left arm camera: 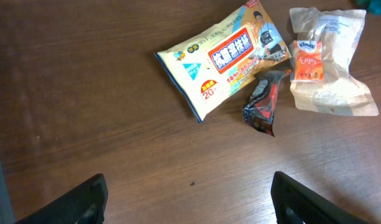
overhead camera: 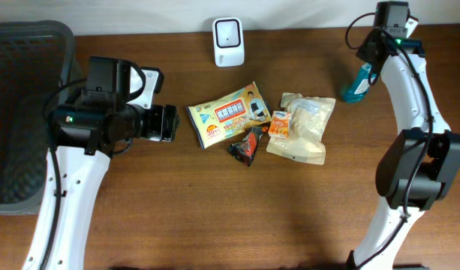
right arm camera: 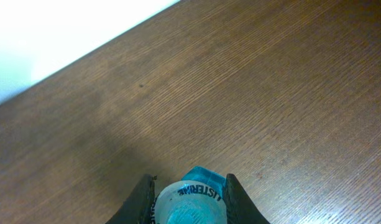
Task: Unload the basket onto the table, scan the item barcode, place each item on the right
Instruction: 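Carry the Listerine bottle by its cap to the right rear table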
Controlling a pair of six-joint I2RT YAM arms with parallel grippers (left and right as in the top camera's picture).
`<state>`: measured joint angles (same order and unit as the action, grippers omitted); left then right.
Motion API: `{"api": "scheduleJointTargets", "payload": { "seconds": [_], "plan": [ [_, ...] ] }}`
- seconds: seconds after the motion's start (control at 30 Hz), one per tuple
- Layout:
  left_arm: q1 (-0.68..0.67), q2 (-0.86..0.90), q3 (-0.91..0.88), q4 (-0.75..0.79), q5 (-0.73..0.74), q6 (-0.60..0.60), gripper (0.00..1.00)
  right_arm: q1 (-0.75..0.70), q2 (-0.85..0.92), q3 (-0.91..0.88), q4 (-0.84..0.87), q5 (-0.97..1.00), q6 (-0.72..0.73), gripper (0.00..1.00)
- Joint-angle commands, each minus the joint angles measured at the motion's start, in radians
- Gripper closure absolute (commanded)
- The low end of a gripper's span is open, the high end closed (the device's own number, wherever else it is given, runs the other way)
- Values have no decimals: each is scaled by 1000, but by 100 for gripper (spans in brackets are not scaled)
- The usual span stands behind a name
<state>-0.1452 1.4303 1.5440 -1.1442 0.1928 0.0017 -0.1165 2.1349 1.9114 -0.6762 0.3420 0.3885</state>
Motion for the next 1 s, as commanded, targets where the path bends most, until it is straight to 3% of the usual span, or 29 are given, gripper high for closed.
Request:
{"api": "scheduleJointTargets", "payload": {
  "seconds": [0.0, 0.27, 0.43, 0.77, 0.97],
  "plan": [
    [4, -4, 10, 3, 9, -10, 18, 39, -2, 11, -32, 37, -18, 84],
    [4, -4, 10, 7, 9, -10, 14, 53, -4, 11, -124, 36, -13, 71],
    [4, -4, 10, 8, 9, -10, 14, 53, -31, 12, -154, 35, 20, 72],
    [4, -4, 10, 7, 9, -10, 14, 51, -59, 12, 55, 35, 19, 77],
    [4, -4, 10, 7, 9, -10, 14, 51, -50, 12, 84, 32, 20, 78]
  ]
}}
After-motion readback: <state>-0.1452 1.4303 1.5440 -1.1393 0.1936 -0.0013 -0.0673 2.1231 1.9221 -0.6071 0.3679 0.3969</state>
